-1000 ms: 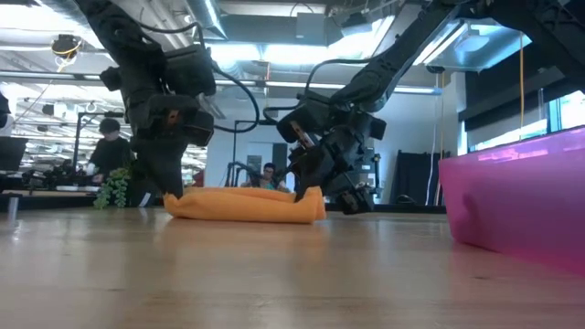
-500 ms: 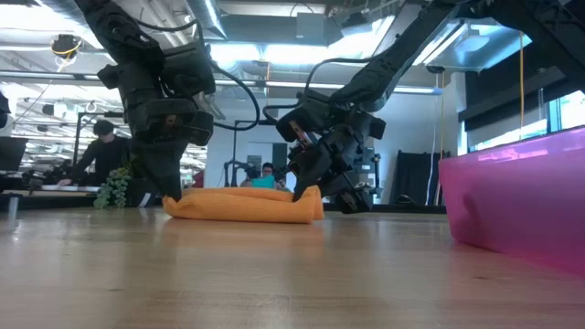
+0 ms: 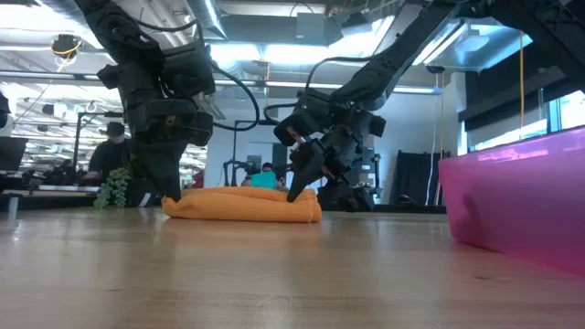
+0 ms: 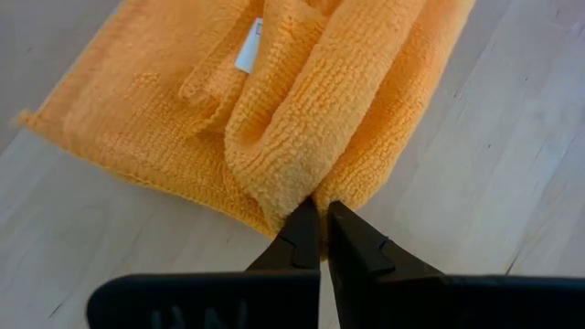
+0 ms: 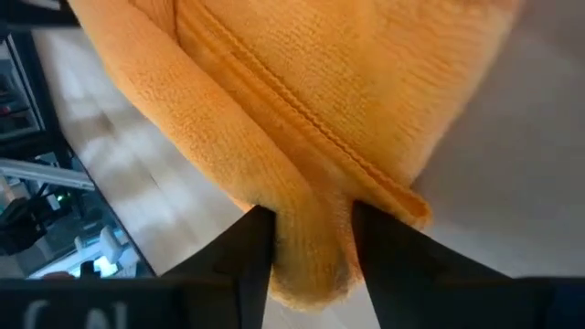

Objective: Roll microfiber towels into tight, uniform cylinder then place into a basket
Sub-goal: Roll the orange microfiber towel

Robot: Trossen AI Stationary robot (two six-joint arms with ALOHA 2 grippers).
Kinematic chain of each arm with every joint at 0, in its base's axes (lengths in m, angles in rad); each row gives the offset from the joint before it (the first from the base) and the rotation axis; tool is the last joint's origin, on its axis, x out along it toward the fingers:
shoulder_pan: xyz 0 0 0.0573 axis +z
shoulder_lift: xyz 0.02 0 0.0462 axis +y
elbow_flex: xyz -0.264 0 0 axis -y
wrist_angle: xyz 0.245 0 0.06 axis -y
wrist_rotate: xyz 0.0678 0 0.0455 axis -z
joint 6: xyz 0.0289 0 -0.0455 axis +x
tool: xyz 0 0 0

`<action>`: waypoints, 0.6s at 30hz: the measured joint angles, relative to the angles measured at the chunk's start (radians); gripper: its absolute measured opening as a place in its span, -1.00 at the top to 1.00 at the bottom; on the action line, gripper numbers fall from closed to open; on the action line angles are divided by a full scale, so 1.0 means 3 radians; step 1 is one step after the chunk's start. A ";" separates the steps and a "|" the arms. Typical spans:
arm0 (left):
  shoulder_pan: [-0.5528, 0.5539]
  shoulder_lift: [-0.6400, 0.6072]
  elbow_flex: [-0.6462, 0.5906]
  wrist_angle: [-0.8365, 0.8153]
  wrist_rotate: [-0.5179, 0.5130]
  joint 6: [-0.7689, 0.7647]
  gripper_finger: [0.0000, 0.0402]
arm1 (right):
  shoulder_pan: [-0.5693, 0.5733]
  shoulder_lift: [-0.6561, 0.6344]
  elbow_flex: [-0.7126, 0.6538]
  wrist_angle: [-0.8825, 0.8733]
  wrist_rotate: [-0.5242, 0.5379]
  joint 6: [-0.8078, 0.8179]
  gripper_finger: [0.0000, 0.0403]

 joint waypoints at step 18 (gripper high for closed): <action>0.0004 0.0000 0.0000 -0.0085 0.0003 0.0000 1.00 | 0.0176 -0.0735 0.0138 -0.0328 0.1062 -0.0563 0.31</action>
